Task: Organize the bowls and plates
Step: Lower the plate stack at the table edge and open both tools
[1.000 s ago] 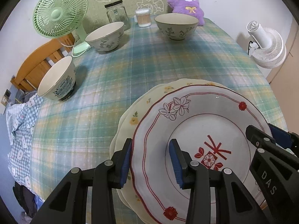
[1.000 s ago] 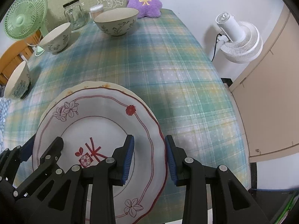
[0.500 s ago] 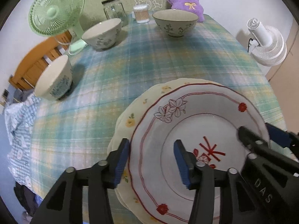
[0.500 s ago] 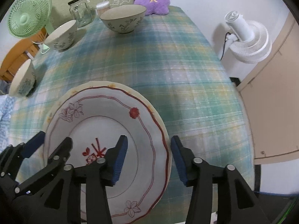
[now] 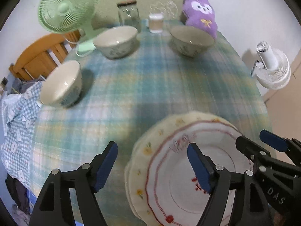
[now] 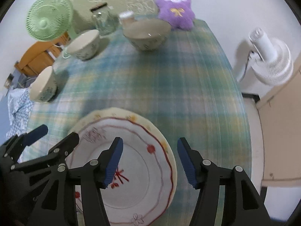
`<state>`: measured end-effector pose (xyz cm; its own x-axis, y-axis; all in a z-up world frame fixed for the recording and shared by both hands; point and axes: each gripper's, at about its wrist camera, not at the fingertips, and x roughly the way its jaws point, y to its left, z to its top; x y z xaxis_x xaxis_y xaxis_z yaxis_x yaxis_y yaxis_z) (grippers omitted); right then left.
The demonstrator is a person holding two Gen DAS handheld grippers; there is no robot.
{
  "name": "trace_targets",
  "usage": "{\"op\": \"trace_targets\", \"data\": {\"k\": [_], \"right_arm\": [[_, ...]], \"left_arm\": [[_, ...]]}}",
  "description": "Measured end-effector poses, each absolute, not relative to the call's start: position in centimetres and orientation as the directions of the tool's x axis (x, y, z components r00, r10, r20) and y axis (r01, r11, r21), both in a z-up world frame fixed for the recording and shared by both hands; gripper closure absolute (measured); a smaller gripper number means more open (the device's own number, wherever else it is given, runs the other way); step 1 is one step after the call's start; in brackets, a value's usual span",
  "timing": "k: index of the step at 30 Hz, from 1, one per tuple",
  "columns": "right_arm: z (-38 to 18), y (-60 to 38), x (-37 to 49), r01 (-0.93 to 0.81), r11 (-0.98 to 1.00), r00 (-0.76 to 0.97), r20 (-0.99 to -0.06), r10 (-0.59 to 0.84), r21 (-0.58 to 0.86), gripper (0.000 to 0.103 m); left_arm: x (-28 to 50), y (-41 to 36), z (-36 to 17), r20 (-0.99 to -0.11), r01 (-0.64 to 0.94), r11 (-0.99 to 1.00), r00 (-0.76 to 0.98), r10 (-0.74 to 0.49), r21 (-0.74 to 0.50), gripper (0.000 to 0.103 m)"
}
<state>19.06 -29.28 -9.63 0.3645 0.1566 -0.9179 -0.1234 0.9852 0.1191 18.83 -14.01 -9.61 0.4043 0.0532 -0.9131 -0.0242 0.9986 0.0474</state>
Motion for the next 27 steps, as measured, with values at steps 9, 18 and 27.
{"op": "trace_targets", "data": {"k": [9, 18, 27], "right_arm": [[-7.8, -26.6, 20.1, -0.15, 0.98, 0.401, -0.898, 0.181, 0.13, 0.04], [-6.5, -22.6, 20.1, -0.044, 0.987, 0.442, -0.883, 0.158, 0.154, 0.039], [-4.8, -17.8, 20.7, -0.006, 0.992, 0.495, -0.862, 0.111, 0.124, 0.039]], "left_arm": [[19.8, -11.0, -8.3, -0.897, -0.071, 0.997, 0.439, 0.055, 0.027, 0.024], [20.4, -6.9, -6.8, -0.882, -0.031, 0.999, 0.469, 0.045, 0.034, 0.026], [21.7, -2.9, -5.9, -0.866, -0.002, 0.999, 0.499, 0.034, 0.038, 0.026]]}}
